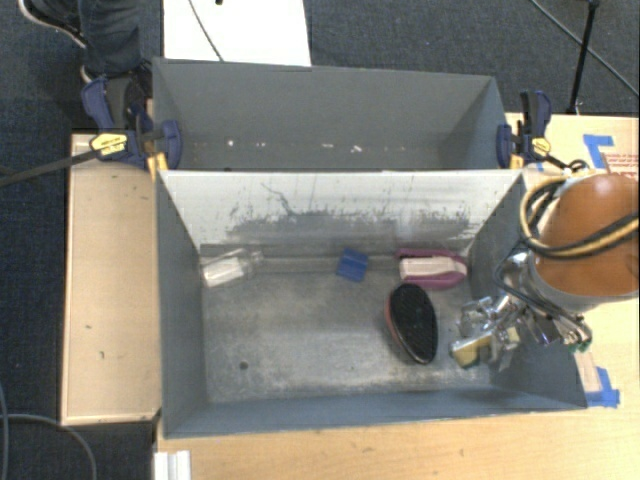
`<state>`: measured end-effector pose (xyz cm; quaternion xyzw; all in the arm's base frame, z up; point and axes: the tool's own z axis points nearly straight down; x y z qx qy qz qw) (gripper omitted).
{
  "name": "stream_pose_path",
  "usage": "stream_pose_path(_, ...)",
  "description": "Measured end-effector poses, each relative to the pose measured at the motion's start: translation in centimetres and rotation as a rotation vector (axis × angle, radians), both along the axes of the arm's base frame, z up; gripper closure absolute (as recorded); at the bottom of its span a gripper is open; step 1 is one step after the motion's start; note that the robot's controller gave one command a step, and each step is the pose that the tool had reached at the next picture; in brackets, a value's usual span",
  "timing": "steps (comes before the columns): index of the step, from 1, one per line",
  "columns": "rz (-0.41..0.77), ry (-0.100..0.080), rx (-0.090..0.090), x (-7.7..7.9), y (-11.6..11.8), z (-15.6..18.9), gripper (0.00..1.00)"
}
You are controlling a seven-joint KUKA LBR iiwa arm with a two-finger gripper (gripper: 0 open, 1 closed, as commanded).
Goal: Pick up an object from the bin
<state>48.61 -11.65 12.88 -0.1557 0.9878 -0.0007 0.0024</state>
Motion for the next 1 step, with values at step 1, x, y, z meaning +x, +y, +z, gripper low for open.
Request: stream_pose_path(1, -0.006, -0.001, 0.0, 0.15, -0.02, 3.61, 1.0)
